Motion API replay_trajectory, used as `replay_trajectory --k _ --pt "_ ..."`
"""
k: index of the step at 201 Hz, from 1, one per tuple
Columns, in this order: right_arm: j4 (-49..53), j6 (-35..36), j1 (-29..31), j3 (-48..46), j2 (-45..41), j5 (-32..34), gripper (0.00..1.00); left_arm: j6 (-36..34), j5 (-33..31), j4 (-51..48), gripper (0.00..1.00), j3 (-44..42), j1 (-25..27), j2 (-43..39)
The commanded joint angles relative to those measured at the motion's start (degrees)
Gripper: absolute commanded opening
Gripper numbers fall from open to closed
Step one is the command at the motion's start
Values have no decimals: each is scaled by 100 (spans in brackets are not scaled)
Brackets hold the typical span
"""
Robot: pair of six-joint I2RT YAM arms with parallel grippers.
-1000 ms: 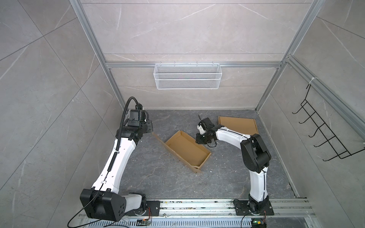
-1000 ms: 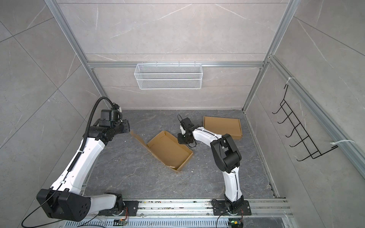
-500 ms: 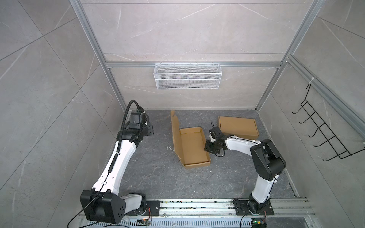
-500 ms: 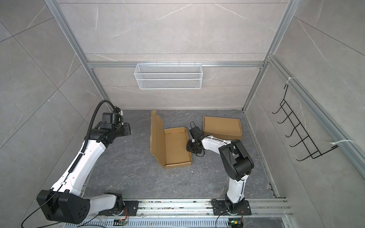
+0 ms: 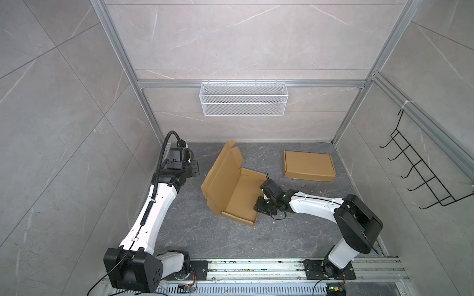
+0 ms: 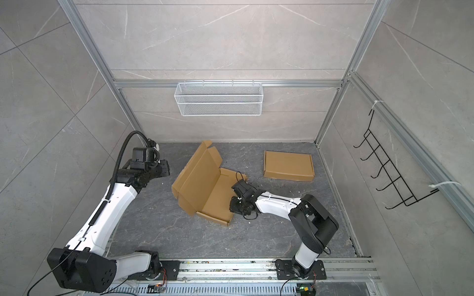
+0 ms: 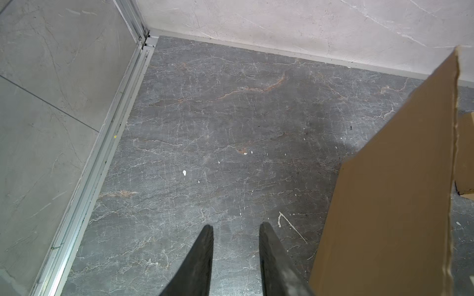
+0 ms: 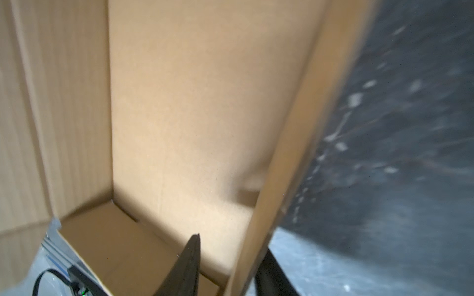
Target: Fold the paper box
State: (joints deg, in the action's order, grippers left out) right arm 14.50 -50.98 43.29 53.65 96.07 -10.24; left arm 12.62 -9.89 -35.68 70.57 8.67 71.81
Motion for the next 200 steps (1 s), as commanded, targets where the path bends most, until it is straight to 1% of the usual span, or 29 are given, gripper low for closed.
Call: replay_trajectory --k 1,15,33,48,59,92,120,145,164,177,200 --pt "705 528 -79 347 -221 354 43 49 -24 132 34 -17 -41 -106" --pt "1116 1106 -229 610 -314 505 47 38 -47 98 34 -28 -66 -132" --pt "1433 1949 -454 1073 -316 351 51 68 -71 20 34 -37 -127 -179" --pt "1811 2573 -541 1647 -144 476 52 157 -46 17 35 -160 -197 -226" --pt "1845 2906 -598 1946 -22 547 53 234 49 39 36 -298 -263 -250" --pt "1846 3394 -897 2796 498 573 54 458 397 183 36 -824 -445 -288" --pt "1979 3883 -1028 3531 1040 539 56 680 689 263 36 -1268 -630 -266" --pt "2359 4481 -1036 4162 1542 541 60 1234 1104 463 35 -1742 -690 -332" --pt "2612 4954 -1033 4542 1867 551 62 1729 1588 765 34 -2192 -691 -386" --pt "2798 5253 -1033 4770 2080 613 64 1993 1721 866 34 -2457 -690 -409" --pt "3074 5555 -1036 5244 2462 827 65 2301 1883 1009 34 -2850 -658 -498"
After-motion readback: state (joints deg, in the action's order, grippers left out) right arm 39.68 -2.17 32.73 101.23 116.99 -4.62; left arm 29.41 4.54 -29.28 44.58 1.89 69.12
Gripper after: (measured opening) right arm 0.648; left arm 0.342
